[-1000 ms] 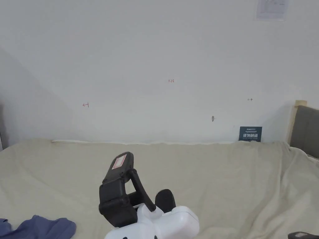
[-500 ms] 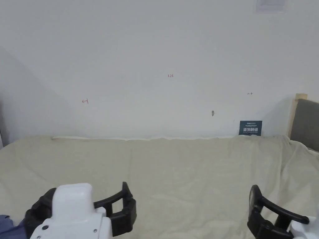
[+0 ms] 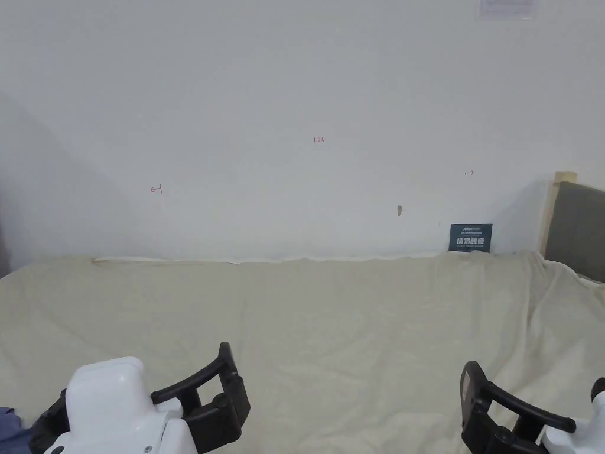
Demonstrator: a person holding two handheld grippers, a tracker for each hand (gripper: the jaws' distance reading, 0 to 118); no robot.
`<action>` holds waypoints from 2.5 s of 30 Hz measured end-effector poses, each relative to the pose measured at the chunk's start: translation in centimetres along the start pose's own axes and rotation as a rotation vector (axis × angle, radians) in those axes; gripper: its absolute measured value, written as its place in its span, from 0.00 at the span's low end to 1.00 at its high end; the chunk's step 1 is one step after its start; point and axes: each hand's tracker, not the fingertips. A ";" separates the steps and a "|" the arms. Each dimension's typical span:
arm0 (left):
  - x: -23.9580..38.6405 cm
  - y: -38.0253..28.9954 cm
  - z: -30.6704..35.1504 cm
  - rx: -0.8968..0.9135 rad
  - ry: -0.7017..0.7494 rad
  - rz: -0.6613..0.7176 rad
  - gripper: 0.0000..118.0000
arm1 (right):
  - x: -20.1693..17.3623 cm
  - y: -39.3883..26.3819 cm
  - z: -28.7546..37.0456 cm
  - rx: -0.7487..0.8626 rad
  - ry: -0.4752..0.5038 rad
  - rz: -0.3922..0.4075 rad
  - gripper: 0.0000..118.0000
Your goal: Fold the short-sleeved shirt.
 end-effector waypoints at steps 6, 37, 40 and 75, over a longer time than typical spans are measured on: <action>0.2 0.0 -0.5 -0.042 0.028 -0.026 1.00 | 0.7 0.3 -0.3 -0.032 -0.024 -0.081 1.00; 1.9 0.4 -0.3 -0.027 0.018 -0.193 0.00 | 0.1 0.0 -0.1 -0.089 0.012 -0.026 0.00; 1.2 0.4 -0.9 -0.059 -0.013 -0.155 0.00 | -0.2 0.2 -0.1 -0.094 -0.027 0.021 0.00; -20.6 4.6 5.1 -0.144 0.479 -0.145 0.00 | -19.0 -4.1 -8.8 -0.366 0.588 -0.062 0.00</action>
